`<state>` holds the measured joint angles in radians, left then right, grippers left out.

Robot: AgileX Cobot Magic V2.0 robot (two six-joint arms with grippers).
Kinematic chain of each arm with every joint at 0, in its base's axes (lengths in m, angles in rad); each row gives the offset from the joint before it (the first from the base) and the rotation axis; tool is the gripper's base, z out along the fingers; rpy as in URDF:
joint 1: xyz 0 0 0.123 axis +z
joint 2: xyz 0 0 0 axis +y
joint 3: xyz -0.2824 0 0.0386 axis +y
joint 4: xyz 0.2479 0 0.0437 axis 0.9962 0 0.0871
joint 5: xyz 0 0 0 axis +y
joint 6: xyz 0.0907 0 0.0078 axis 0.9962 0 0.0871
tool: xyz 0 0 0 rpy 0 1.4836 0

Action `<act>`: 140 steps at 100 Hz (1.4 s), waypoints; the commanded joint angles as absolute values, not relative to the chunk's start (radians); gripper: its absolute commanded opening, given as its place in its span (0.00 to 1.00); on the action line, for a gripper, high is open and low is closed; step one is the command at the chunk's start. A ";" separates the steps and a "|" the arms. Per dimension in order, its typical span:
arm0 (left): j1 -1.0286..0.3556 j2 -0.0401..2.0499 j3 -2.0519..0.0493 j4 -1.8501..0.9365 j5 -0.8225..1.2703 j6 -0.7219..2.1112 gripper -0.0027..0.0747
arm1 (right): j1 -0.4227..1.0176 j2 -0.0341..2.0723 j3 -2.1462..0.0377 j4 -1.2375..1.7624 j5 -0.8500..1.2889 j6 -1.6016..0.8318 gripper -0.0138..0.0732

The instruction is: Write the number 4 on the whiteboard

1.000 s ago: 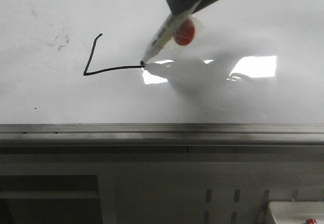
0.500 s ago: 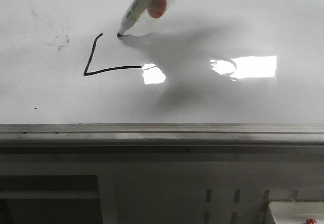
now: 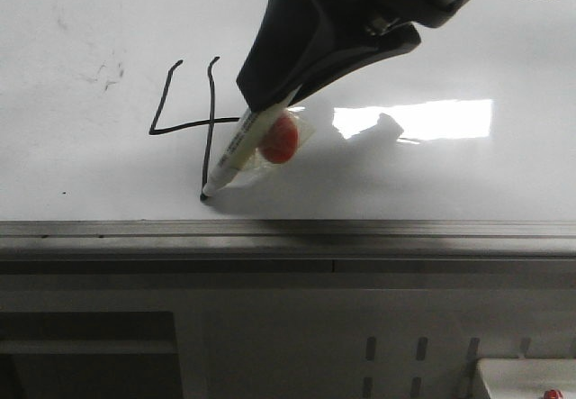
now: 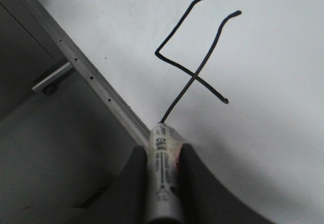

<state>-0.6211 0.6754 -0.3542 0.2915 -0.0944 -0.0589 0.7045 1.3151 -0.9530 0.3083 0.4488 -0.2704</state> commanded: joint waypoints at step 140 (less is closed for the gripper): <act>-0.806 0.950 -0.396 0.259 -0.183 -0.068 0.01 | 0.877 1.248 -1.073 0.225 0.268 -0.293 0.84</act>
<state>-0.8084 0.9633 -0.3638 0.3691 -0.1325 -0.0506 0.8901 1.2930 -1.0363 0.2500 0.3942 -0.2807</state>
